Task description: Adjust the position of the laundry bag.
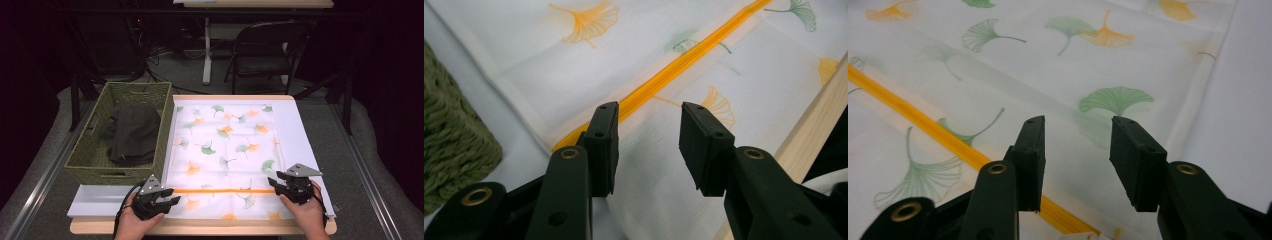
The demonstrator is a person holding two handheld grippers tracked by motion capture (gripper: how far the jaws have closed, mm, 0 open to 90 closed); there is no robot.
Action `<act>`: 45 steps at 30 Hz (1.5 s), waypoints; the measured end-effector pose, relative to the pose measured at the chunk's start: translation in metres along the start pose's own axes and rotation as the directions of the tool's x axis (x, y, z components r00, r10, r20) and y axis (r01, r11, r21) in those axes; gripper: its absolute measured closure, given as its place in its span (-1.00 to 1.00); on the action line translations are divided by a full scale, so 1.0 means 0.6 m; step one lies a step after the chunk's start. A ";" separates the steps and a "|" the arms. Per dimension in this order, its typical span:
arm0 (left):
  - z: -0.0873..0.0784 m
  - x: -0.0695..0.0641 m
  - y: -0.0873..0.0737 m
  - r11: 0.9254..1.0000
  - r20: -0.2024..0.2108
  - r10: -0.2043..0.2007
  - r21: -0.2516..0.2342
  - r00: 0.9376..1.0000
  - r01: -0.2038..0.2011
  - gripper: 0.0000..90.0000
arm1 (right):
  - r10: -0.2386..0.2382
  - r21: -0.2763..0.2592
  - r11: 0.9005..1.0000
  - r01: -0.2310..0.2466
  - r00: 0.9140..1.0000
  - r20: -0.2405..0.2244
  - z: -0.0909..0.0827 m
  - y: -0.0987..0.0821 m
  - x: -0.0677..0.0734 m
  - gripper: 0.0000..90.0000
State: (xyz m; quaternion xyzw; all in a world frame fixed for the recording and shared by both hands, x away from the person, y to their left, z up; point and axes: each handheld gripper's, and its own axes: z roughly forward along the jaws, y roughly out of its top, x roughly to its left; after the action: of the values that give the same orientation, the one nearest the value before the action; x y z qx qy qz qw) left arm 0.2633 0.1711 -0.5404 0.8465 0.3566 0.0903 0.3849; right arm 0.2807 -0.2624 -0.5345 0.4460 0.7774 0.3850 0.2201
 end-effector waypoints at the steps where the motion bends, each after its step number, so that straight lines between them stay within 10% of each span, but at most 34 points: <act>1: 0.001 -0.002 0.004 1.000 0.003 0.008 -0.001 1.000 -0.008 0.33 | -0.024 0.002 1.000 0.024 1.000 -0.015 -0.001 0.001 0.014 0.29; 18: 0.054 -0.030 0.086 0.999 0.044 0.048 0.000 0.998 -0.048 0.34 | -0.107 -0.005 0.994 0.107 0.990 -0.094 0.009 0.014 0.060 0.29; 45: 0.163 -0.133 0.204 0.979 0.107 0.197 0.036 0.975 -0.202 0.34 | -0.011 -0.023 1.000 0.009 0.998 -0.066 -0.011 -0.008 0.015 0.29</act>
State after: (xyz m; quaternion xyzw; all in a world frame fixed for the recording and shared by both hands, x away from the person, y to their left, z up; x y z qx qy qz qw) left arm 0.3121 0.0053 -0.5103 0.8903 0.2516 0.0764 0.3718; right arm 0.2691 -0.2585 -0.5341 0.4267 0.7821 0.4071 0.2012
